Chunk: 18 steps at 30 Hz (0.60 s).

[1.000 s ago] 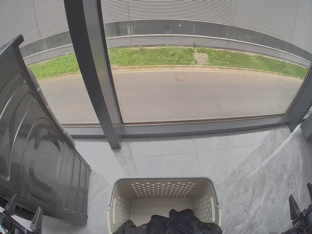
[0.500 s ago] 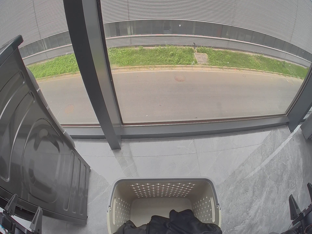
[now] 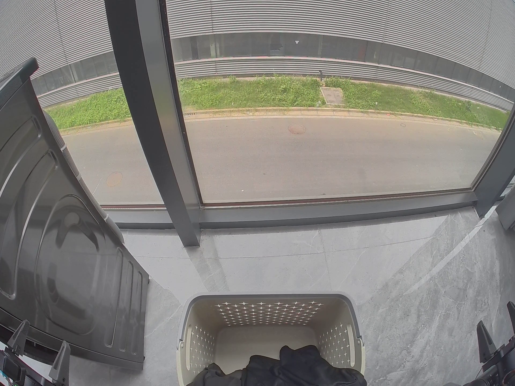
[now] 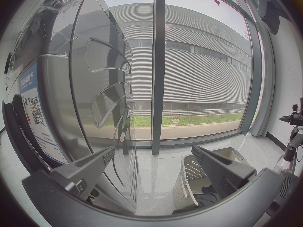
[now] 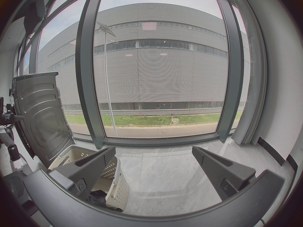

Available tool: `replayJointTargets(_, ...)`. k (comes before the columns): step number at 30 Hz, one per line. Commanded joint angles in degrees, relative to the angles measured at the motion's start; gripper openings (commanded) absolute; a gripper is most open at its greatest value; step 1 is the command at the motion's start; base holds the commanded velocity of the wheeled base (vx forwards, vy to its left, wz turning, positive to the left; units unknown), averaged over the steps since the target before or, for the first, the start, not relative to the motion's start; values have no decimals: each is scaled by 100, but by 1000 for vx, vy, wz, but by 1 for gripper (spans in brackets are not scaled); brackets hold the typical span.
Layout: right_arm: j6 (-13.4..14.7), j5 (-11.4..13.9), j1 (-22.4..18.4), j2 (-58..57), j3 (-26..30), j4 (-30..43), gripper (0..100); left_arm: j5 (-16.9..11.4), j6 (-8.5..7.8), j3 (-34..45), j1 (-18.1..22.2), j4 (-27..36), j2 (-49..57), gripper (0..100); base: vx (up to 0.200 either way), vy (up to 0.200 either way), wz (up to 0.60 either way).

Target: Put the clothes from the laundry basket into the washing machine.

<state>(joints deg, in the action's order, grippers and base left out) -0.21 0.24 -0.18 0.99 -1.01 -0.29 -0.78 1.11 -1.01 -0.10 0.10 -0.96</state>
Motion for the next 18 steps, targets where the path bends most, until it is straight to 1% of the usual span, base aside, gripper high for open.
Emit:
replayJointTargets(1,-6,2,1,-81,101,3,100,-1,3,101,1,-1,96,100,0,0,0)
replayJointTargets(5,-6,2,1,-81,101,-6,100,-1,3,101,1,-1,96,100,0,0,0)
replayJointTargets(18,-6,11,1,-90,101,-6,100,-1,3,101,1,-1,96,100,-200,0,0)
